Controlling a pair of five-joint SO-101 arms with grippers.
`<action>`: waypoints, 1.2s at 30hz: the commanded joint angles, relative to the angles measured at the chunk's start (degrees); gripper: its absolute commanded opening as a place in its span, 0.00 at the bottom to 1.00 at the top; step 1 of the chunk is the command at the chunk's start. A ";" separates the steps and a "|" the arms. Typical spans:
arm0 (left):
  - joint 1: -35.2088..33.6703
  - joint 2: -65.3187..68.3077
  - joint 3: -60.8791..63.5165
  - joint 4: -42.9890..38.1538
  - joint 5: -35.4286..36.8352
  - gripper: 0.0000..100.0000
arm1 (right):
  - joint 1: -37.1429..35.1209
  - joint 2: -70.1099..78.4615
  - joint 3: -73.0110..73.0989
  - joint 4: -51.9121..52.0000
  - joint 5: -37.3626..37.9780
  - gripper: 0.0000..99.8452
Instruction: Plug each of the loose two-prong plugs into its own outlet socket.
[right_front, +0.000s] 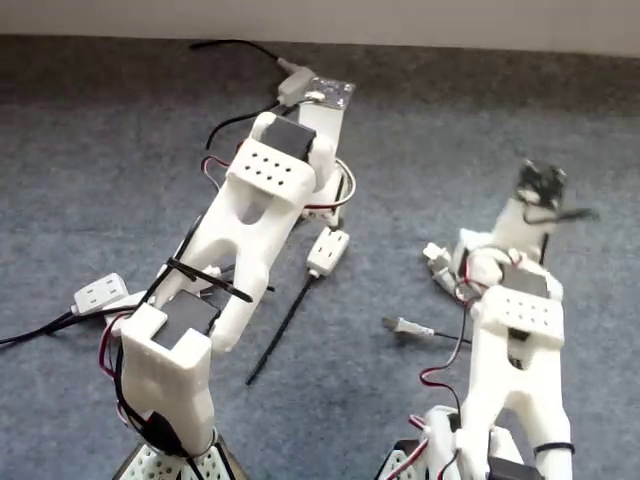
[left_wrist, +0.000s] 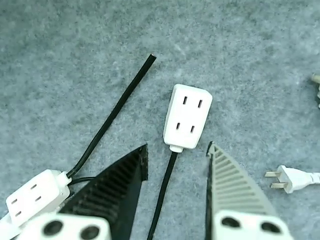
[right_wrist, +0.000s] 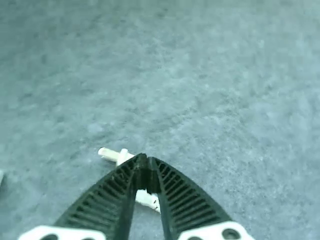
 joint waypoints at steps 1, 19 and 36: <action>-1.98 -3.03 -1.71 1.14 0.26 0.20 | -8.57 -1.71 -17.36 17.45 14.15 0.01; -9.10 -3.03 -1.63 1.58 0.53 0.20 | -20.44 -1.10 -11.56 45.41 54.42 0.06; -9.45 -3.03 1.10 0.18 0.53 0.20 | -18.59 -1.01 13.49 9.45 61.54 0.10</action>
